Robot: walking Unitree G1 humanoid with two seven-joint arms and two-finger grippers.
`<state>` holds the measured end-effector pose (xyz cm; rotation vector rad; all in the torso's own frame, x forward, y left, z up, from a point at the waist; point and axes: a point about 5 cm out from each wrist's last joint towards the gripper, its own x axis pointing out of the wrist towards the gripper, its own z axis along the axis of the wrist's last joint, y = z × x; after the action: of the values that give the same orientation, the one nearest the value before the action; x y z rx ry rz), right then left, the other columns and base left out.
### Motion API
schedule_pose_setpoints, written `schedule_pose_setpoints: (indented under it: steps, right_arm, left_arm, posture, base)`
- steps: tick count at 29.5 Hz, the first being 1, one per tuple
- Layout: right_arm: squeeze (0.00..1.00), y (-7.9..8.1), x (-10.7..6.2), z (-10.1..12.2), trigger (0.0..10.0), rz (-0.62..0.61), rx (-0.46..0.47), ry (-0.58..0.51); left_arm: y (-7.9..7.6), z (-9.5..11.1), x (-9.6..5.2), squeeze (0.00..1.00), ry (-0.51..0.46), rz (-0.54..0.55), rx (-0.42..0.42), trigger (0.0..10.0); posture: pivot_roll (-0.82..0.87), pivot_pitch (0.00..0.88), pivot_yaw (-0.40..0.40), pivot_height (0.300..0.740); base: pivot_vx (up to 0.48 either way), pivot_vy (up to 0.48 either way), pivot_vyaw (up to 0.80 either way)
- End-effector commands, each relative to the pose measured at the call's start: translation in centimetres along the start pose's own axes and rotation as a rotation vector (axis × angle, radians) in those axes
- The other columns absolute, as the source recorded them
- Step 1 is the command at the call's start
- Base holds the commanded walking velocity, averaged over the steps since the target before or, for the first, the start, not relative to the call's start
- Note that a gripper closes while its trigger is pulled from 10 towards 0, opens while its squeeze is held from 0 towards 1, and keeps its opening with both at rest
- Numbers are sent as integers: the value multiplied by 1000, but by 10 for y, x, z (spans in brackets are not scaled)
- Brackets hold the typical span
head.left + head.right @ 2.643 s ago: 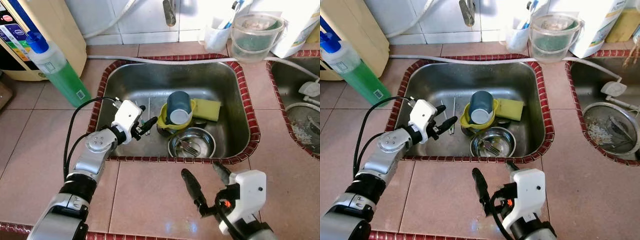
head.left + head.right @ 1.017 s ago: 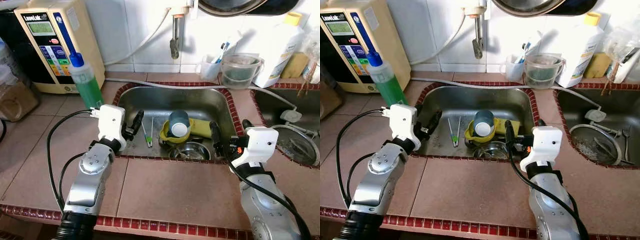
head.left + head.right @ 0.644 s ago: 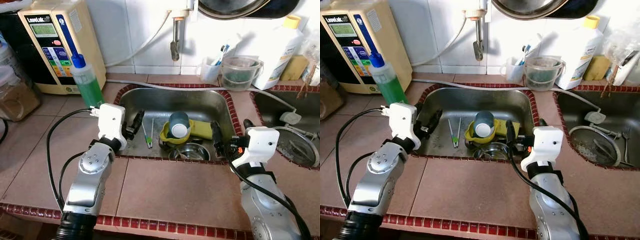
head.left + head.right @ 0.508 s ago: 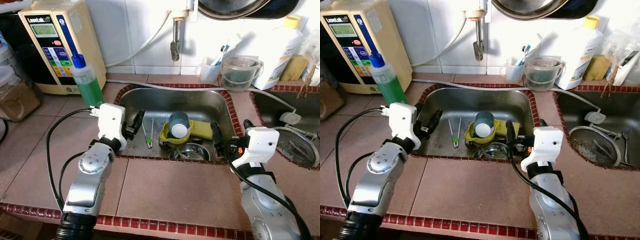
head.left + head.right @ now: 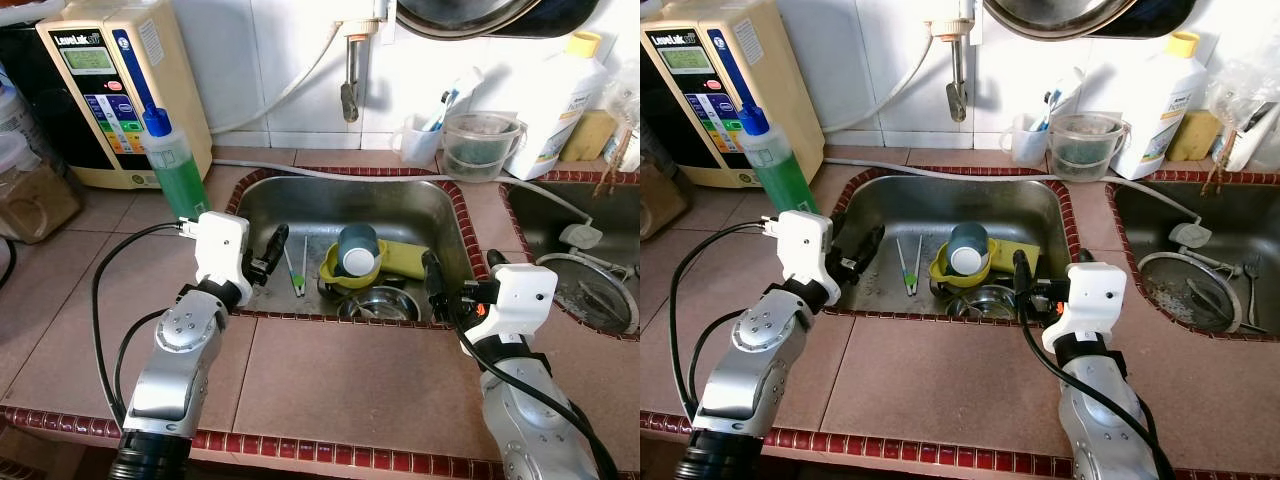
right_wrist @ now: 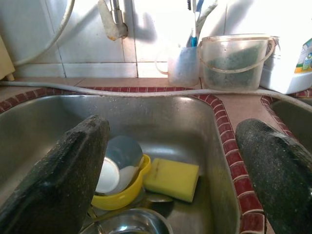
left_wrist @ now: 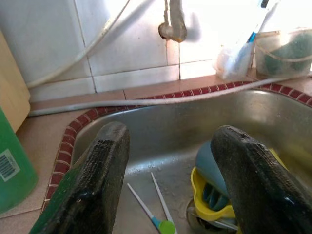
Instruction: Kitchen organization
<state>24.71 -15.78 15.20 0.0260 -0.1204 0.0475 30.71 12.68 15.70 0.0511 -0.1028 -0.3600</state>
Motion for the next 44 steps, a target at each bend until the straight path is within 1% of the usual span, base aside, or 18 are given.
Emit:
schedule_pose_setpoints:
  steps: [1, 3, 8, 13, 16, 18, 35, 44]
  right_arm:
    - [0, 0, -2, 1, 10000, -1, 4, -3]
    - [0, 0, -2, 1, 10000, -2, 5, -2]
    - [0, 0, -3, 1, 10000, -5, 5, 0]
    - [0, -1, -4, 1, 10000, -11, 3, 0]
    - [0, -2, -5, 1, 10000, -14, 2, -1]
    - [0, -3, -5, 1, 10000, -16, 0, 0]
    - [0, -3, -6, 0, 10000, -11, -2, 4]
    - [0, -3, -7, 0, 10000, -10, -6, 6]
  left_arm:
    - [1, 4, -1, 0, -9, 1, 16, 10000]
    - [1, 5, 0, 0, -11, -2, 33, 10000]
    - [0, 6, 0, 0, -14, -18, 34, 10000]
    - [-1, 6, 0, 0, -14, -27, 24, 10000]
    - [0, 6, 0, 0, -13, -27, 39, 10000]
    - [-1, 6, 0, 0, -10, -29, 24, 10000]
    - [-2, 5, 0, 0, -10, -30, 18, 10000]
    - [-4, 5, 0, 0, -11, -34, -18, 10000]
  posture:
    - [-149, 90, 73, 740]
    - [-150, 90, 74, 740]
    - [-152, 92, 77, 740]
    - [-153, 95, 79, 740]
    - [-155, 96, 80, 740]
    - [-155, 96, 80, 740]
    - [-158, 93, 76, 740]
    - [-161, 87, 76, 740]
  base:
    - [0, 0, 0]
    - [0, 0, 0]
    - [0, -55, 0]
    - [0, -338, 0]
    - [0, -349, 0]
    - [0, -364, 0]
    - [0, -336, 0]
    - [0, 0, 0]
